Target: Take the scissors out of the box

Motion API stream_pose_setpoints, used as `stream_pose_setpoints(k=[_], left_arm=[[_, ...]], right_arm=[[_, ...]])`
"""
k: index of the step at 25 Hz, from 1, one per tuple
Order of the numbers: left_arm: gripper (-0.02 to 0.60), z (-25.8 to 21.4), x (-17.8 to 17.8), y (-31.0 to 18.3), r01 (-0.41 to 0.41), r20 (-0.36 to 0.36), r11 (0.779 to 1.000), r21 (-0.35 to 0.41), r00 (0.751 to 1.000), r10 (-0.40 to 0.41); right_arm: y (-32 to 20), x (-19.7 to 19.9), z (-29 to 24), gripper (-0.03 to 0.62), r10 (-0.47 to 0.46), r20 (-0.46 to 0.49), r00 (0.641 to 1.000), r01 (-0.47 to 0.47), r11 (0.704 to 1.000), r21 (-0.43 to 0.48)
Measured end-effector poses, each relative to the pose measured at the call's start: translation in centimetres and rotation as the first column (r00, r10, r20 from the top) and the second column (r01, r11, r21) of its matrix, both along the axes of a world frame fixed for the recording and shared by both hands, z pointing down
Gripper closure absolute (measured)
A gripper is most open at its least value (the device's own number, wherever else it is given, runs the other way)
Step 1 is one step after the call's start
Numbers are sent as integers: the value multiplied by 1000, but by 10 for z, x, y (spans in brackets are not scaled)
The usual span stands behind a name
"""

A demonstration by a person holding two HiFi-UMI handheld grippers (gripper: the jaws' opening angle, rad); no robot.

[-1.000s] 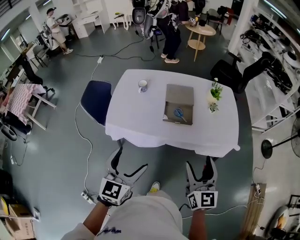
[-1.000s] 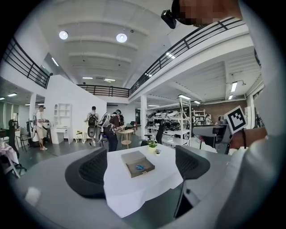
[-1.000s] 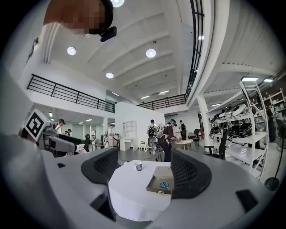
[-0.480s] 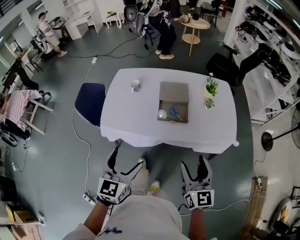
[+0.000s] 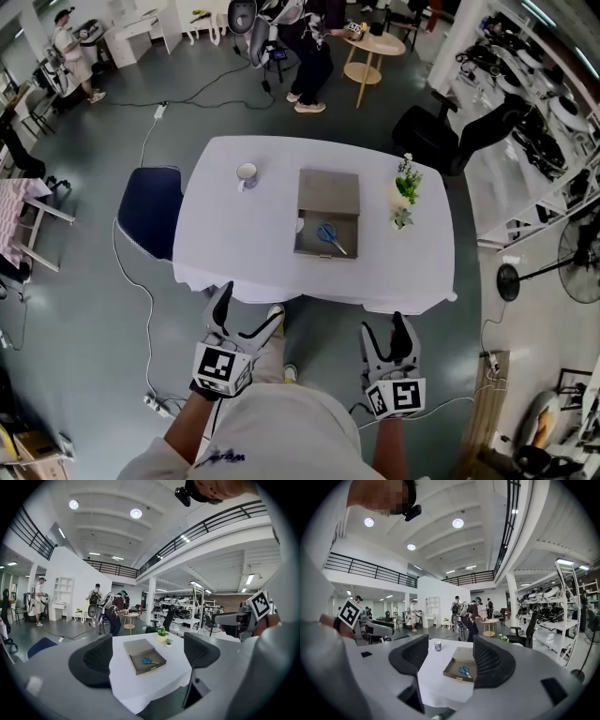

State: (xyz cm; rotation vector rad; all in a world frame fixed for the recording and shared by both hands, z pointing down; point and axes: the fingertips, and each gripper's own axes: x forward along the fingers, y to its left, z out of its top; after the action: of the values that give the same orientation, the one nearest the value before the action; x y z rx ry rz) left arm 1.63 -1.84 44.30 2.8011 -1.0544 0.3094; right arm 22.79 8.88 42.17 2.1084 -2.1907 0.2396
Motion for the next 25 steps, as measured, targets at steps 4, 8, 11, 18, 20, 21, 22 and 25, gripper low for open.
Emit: stream_pose_setpoints(k=[4,8,11,18,20,21,22,25], left_arm=[[109,0,8,-48,-1,-8,1000,5,1000,1],[109,-5,10,-89,4,-14,1000,-3,1000,-4],[110,-6,11,-111,12,-17,1000,-5,1000,-12],[114,12,7,-161,8,-4,1000,-25,1000,-8],[117,15,8,-170,-1,-15,1000,-27,1000,1],[121,16,8,-177,-4,-24,1000,-25,1000,3],[124,18,8,-185,-5,-32,1000,-24,999,5],[137,28,10,-208,-21,-55,999,-40,998,19]], right_arm=[[-49,1,-9,296,-44,-30,999,44,999,-4],[-94,4,-22,306,-50,-43,998,50,999,-1],[-120,4,-23,318,-59,-35,998,59,998,-2],[-176,-10,-1,327,-90,0,996,90,995,-50],[-187,-10,3,327,-85,-3,996,84,994,-68],[-193,-10,4,327,-83,-4,997,83,994,-74],[-201,-10,6,327,-83,-6,997,82,994,-77],[-218,-13,14,327,-90,-26,996,87,990,-108]])
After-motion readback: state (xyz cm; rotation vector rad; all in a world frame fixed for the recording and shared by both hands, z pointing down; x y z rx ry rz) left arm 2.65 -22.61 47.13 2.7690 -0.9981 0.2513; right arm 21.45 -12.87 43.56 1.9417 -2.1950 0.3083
